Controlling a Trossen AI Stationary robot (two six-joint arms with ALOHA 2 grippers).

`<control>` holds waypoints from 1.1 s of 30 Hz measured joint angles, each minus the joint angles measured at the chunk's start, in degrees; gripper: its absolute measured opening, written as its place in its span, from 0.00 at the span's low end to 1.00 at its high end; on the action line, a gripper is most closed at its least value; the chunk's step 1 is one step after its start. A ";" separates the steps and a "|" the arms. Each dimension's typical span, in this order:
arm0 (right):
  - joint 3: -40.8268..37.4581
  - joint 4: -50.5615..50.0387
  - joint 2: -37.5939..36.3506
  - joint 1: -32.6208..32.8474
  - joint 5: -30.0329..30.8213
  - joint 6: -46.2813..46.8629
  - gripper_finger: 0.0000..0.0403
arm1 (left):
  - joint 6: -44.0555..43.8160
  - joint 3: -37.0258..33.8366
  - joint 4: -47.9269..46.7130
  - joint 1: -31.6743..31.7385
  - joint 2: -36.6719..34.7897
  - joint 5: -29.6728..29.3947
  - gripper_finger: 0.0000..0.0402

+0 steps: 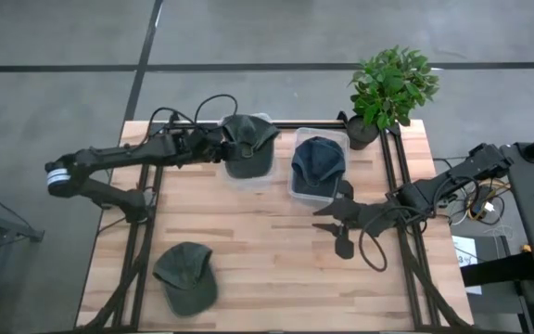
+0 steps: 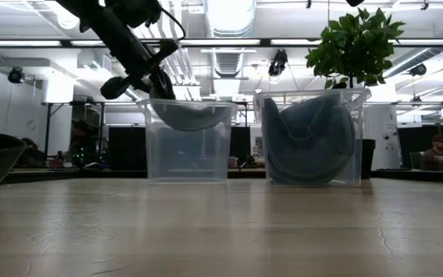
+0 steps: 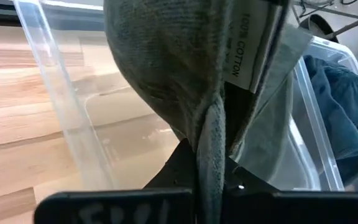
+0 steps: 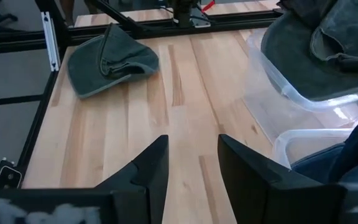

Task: Pick & Place hat
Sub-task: Put the right green cap into the left transparent bin

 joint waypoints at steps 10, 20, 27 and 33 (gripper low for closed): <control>0.00 0.09 -0.11 0.00 -0.11 -0.02 0.30 | 0.06 0.00 -0.31 0.00 0.53 -0.06 0.05; 0.00 0.78 -0.11 0.00 -0.11 -0.02 0.33 | -3.43 0.00 -0.27 0.00 0.48 0.06 0.06; 0.00 1.40 -0.11 0.00 -0.10 -0.02 0.32 | -4.76 0.00 -0.25 -0.02 0.48 -0.18 0.06; 0.00 1.60 -0.11 0.00 -0.11 -0.03 0.30 | -4.21 0.00 -0.25 -0.04 0.48 -0.18 0.06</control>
